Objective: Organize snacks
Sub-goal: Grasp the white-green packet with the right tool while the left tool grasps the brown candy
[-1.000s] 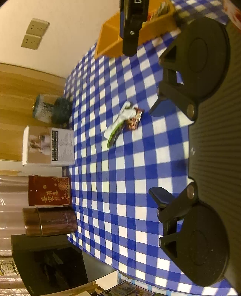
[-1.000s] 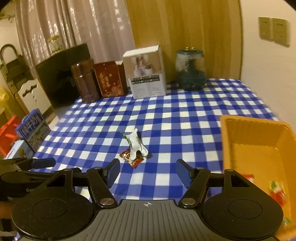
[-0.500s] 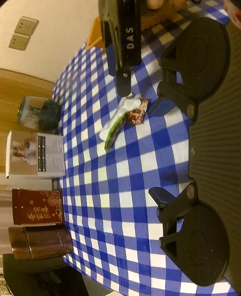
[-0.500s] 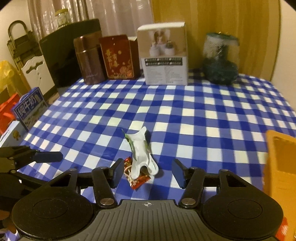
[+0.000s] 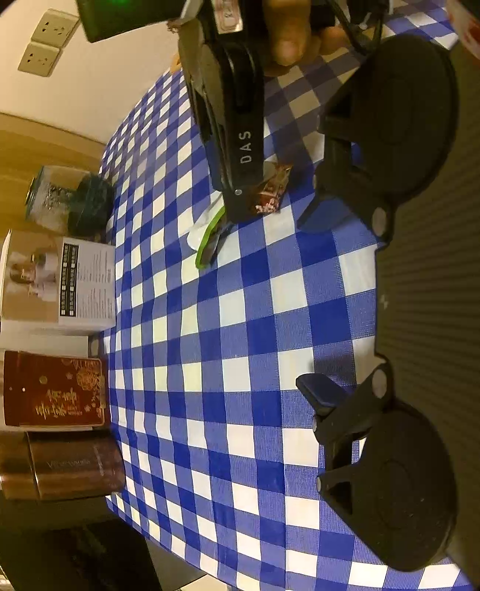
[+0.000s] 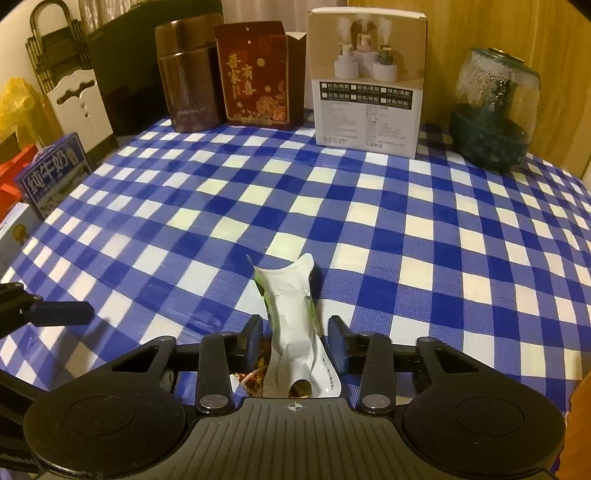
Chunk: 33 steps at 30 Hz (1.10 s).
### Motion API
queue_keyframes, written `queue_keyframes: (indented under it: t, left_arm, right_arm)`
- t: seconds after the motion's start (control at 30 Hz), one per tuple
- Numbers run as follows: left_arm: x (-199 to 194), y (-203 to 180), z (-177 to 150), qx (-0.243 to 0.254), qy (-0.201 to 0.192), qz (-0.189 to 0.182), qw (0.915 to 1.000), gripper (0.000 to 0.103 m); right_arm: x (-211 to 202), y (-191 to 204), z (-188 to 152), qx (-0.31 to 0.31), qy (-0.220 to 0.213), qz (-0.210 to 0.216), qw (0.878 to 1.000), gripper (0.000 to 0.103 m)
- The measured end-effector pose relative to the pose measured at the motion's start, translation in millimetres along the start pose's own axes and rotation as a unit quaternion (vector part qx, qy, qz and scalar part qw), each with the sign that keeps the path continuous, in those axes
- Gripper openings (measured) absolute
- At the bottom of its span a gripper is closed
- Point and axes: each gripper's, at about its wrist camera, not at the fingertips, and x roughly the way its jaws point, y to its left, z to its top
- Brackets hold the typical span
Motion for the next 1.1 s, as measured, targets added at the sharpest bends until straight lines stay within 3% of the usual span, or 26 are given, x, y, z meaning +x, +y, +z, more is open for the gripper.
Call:
queue_keyframes:
  t: [0.17,0.37,0.63,0.77,0.93,1.1]
  left_arm:
    - [3,-1,0,-0.002,0.002,-0.005,1.0,0.081]
    - [8,-6,3,0.0,-0.005,-0.027,0.9996,0.081]
    - [19,-29,6,0.047,-0.019,-0.063,0.9968,0.081]
    - [28,-48,8,0.102,-0.027,-0.088,0.9906,0.08]
    - [40,-66,8,0.138,-0.02,-0.101,0.985,0.065]
    - [48,-72,8,0.141,-0.022,-0.099,0.9848,0.064]
  right_arm:
    - [-2,-3,-4,0.01,-0.002,-0.004,1.0,0.03]
    - [-30,-15,-25,0.053,-0.008,-0.046,0.997,0.029]
    - [-63,-11,-59,0.069,-0.013,-0.067,0.995,0.029]
    - [-78,-12,-72,0.1,-0.023,-0.08,0.992,0.029]
    - [-89,-9,-80,0.118,-0.031,-0.078,0.989,0.029]
    - [-90,-11,-85,0.132,-0.031,-0.077,0.988,0.029]
